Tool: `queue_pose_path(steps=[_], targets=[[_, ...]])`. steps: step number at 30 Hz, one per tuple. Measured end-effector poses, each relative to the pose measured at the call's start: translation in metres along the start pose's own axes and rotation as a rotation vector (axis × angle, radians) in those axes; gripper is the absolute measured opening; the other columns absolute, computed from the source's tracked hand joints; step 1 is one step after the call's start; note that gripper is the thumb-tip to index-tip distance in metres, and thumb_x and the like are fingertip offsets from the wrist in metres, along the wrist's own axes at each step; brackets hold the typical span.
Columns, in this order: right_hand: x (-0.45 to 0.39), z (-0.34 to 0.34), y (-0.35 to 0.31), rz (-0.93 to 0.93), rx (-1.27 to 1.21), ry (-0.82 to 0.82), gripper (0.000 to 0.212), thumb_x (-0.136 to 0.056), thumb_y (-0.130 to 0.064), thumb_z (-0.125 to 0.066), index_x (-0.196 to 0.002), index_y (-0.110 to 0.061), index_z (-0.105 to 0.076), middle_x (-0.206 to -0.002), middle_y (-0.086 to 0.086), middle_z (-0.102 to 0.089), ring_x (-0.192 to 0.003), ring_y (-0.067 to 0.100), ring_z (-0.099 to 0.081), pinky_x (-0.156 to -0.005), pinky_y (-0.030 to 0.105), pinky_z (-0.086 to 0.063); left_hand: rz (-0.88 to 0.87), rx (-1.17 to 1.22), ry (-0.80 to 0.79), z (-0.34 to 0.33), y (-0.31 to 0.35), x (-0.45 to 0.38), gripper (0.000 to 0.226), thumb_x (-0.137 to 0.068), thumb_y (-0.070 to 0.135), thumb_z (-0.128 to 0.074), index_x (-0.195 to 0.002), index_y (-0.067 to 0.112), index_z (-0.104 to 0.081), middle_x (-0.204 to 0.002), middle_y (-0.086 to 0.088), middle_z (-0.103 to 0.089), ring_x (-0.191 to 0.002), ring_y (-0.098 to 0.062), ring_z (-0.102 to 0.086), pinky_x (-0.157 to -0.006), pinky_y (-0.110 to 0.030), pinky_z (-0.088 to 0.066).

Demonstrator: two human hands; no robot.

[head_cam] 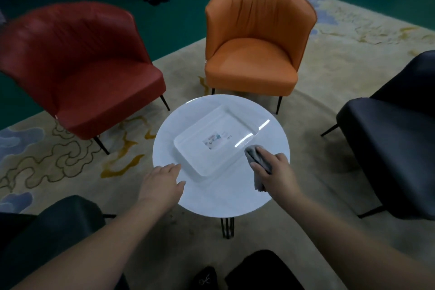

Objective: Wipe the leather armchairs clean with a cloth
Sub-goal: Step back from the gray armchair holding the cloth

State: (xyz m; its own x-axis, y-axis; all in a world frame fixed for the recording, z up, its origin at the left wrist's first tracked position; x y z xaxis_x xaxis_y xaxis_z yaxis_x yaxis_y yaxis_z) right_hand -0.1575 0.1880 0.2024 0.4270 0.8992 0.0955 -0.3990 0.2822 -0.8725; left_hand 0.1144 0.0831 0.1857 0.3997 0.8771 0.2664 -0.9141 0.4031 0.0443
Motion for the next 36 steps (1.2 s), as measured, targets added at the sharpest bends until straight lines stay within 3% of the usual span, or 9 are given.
queue_pose_path(steps=[7,11,17,20,24,28,32,34,36], targets=[[-0.098,-0.01,0.015,0.005,0.168,-0.169,0.042,-0.09,-0.036,-0.06,-0.129,-0.046,-0.046,-0.101,-0.009,-0.038,-0.073,0.012,-0.061,-0.065,0.03,-0.058,0.176,0.09,-0.035,-0.01,-0.002,-0.047,0.058,-0.095,0.05,-0.037,-0.148,0.029,-0.027,-0.151,0.008,-0.035,-0.136,-0.015,-0.035,-0.11,-0.034,-0.033],[-0.15,-0.015,0.016,0.112,0.203,-0.343,0.03,-0.085,-0.039,-0.065,-0.098,-0.061,-0.048,-0.097,-0.007,-0.042,-0.047,0.016,-0.061,-0.045,0.02,-0.051,0.334,0.147,-0.037,-0.019,0.008,-0.066,0.058,-0.095,0.052,-0.035,-0.148,0.031,-0.025,-0.151,0.011,-0.034,-0.136,-0.014,-0.034,-0.108,-0.033,-0.032],[-0.212,-0.045,0.04,0.051,0.173,-0.625,0.027,-0.082,-0.039,-0.07,-0.102,-0.04,-0.053,-0.099,0.009,-0.051,-0.051,0.017,-0.062,-0.042,0.022,-0.049,0.548,0.267,-0.081,-0.043,0.041,-0.075,0.058,-0.094,0.053,-0.034,-0.148,0.031,-0.027,-0.15,0.009,-0.035,-0.136,-0.016,-0.034,-0.109,-0.034,-0.033],[-0.233,-0.066,0.05,-0.029,0.112,-0.676,0.034,-0.08,-0.037,-0.071,-0.11,-0.028,-0.057,-0.103,0.009,-0.053,-0.064,0.02,-0.066,-0.044,0.025,-0.051,0.619,0.309,-0.1,-0.057,0.056,-0.072,0.058,-0.094,0.053,-0.036,-0.147,0.029,-0.028,-0.149,0.008,-0.038,-0.134,-0.017,-0.037,-0.108,-0.036,-0.034],[-0.258,-0.1,0.058,-0.056,0.09,-0.698,0.024,-0.094,-0.03,-0.051,-0.109,-0.013,-0.06,-0.076,0.018,-0.061,-0.044,0.015,-0.056,-0.035,0.023,-0.042,0.648,0.341,-0.111,-0.069,0.074,-0.079,0.059,-0.094,0.053,-0.036,-0.147,0.03,-0.027,-0.15,0.008,-0.037,-0.134,-0.016,-0.036,-0.11,-0.036,-0.031],[-0.282,-0.132,0.073,-0.109,0.092,-0.75,0.025,-0.096,-0.02,-0.042,-0.114,-0.02,-0.059,-0.085,0.022,-0.061,-0.05,0.034,-0.058,-0.038,0.03,-0.046,0.621,0.351,-0.134,-0.083,0.088,-0.096,0.059,-0.096,0.053,-0.032,-0.149,0.034,-0.018,-0.156,0.007,-0.023,-0.141,-0.017,-0.023,-0.114,-0.037,-0.021],[-0.295,-0.157,0.076,0.007,0.122,-0.79,0.025,-0.092,-0.013,-0.052,-0.116,-0.015,-0.059,-0.064,0.02,-0.063,-0.051,0.036,-0.062,-0.042,0.038,-0.054,0.618,0.323,-0.122,-0.093,0.091,-0.114,0.059,-0.096,0.053,-0.031,-0.149,0.035,-0.015,-0.158,0.006,-0.014,-0.144,-0.018,-0.015,-0.116,-0.038,-0.013],[-0.297,-0.17,0.085,0.035,0.136,-0.837,0.037,-0.087,-0.004,-0.052,-0.122,-0.016,-0.056,-0.074,0.023,-0.064,-0.056,0.036,-0.063,-0.05,0.04,-0.056,0.618,0.323,-0.13,-0.1,0.091,-0.119,0.059,-0.096,0.052,-0.031,-0.15,0.035,-0.014,-0.159,0.005,-0.013,-0.144,-0.019,-0.014,-0.117,-0.039,-0.011],[-0.298,-0.181,0.092,0.072,0.154,-0.841,0.049,-0.084,0.001,-0.051,-0.129,-0.015,-0.052,-0.099,0.016,-0.061,-0.077,0.027,-0.066,-0.068,0.036,-0.058,0.624,0.336,-0.141,-0.108,0.091,-0.121,0.059,-0.097,0.052,-0.031,-0.15,0.034,-0.014,-0.159,0.005,-0.012,-0.145,-0.02,-0.013,-0.117,-0.039,-0.011]])
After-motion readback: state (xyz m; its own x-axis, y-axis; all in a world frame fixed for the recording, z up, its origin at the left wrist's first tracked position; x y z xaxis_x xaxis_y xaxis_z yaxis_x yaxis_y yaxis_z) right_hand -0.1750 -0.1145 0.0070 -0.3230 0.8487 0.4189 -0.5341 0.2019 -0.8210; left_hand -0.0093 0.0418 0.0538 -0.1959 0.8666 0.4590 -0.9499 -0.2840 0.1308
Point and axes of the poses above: each hand's wrist, its own x-axis away from the middle knuckle, its own z-axis out of the back of the hand, y = z × x, the point moved 7 cm from there along -x, towards the middle knuckle
